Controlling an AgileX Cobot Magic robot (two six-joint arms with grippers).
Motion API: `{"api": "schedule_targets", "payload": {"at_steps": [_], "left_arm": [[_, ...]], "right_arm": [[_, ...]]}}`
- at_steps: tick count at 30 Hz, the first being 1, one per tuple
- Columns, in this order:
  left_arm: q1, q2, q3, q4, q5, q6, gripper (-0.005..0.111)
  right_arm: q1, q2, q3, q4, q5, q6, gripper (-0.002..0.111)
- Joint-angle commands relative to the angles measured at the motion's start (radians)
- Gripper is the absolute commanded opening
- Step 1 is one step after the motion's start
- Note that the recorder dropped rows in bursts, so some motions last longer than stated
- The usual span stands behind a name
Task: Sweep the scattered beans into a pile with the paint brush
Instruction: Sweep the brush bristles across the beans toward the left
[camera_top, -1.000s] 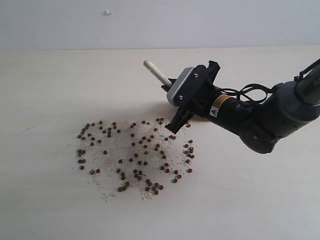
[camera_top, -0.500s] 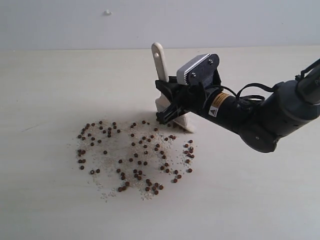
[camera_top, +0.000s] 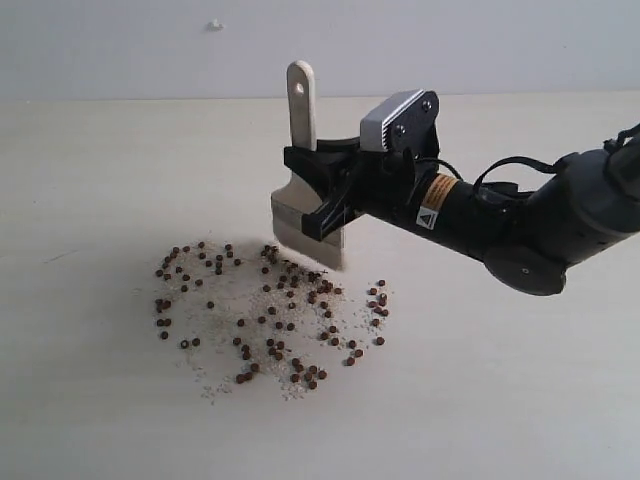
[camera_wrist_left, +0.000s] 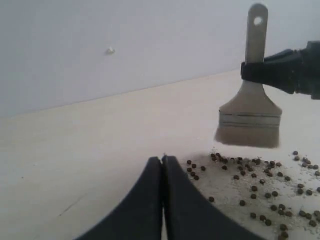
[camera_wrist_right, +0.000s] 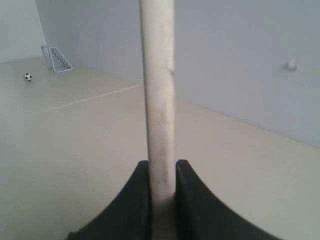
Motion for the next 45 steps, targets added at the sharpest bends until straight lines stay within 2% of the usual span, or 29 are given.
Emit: {"api": "schedule_targets", "payload": {"at_steps": [1,4,5,8,12,19,22,30,38,45], "left_arm": [[0.001,-0.005,-0.001,0.012,-0.001,-0.007,0.000],[0.001,-0.005,-0.001,0.012,-0.001,-0.007,0.000],[0.001,-0.005,-0.001,0.012,-0.001,-0.007,0.000],[0.001,-0.005,-0.001,0.012,-0.001,-0.007,0.000],[0.001,-0.005,-0.001,0.012,-0.001,-0.007,0.000],[0.001,-0.005,-0.001,0.012,-0.001,-0.007,0.000],[0.001,-0.005,-0.001,0.012,-0.001,-0.007,0.000],[0.001,-0.005,-0.001,0.012,-0.001,-0.007,0.000],[0.001,-0.005,-0.001,0.012,-0.001,-0.007,0.000],[0.001,-0.005,-0.001,0.012,-0.001,-0.007,0.000]], "right_arm": [[-0.001,-0.100,-0.001,0.057,-0.025,-0.061,0.000],[-0.001,-0.127,-0.033,0.029,0.044,-0.154,0.000],[-0.001,-0.127,-0.078,-0.039,0.133,-0.173,0.000],[-0.001,-0.079,-0.255,-0.409,0.179,-0.140,0.000],[-0.001,0.033,-0.476,-0.720,0.230,0.032,0.000],[-0.001,0.181,-0.722,-1.027,0.088,0.173,0.000],[-0.001,0.241,-0.794,-1.048,-0.025,0.189,0.000],[0.010,0.345,-0.915,-1.008,-0.025,0.147,0.000],[0.046,0.428,-1.003,-0.869,-0.025,0.147,0.000],[0.079,0.480,-1.029,-0.897,-0.025,0.147,0.000]]}}
